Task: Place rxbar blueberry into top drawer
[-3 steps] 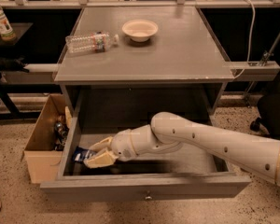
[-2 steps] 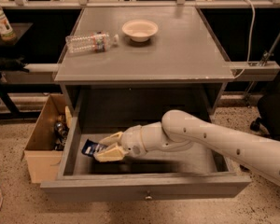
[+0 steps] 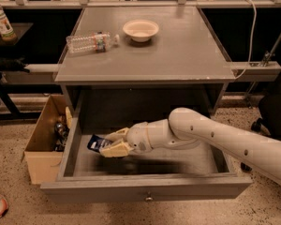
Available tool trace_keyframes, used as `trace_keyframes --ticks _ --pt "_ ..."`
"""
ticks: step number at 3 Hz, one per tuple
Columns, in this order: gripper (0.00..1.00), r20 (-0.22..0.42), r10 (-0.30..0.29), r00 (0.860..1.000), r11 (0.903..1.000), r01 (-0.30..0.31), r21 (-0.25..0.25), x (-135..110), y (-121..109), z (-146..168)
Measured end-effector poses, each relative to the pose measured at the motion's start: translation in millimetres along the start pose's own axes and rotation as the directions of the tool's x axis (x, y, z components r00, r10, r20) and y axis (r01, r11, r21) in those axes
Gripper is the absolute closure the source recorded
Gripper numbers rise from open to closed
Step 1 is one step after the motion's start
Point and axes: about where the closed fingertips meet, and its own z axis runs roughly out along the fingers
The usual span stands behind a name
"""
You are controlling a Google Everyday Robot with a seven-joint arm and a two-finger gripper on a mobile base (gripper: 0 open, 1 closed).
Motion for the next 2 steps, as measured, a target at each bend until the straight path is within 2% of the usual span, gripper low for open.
trace_keyframes --ticks 1,2 --pt "0.23 0.009 -0.001 1.0 1.0 0.001 0.001 -1.0 -0.3 -2.1" --pt "0.0 0.09 -0.015 0.996 0.9999 0.015 0.002 -10.6 -1.3 -22.8"
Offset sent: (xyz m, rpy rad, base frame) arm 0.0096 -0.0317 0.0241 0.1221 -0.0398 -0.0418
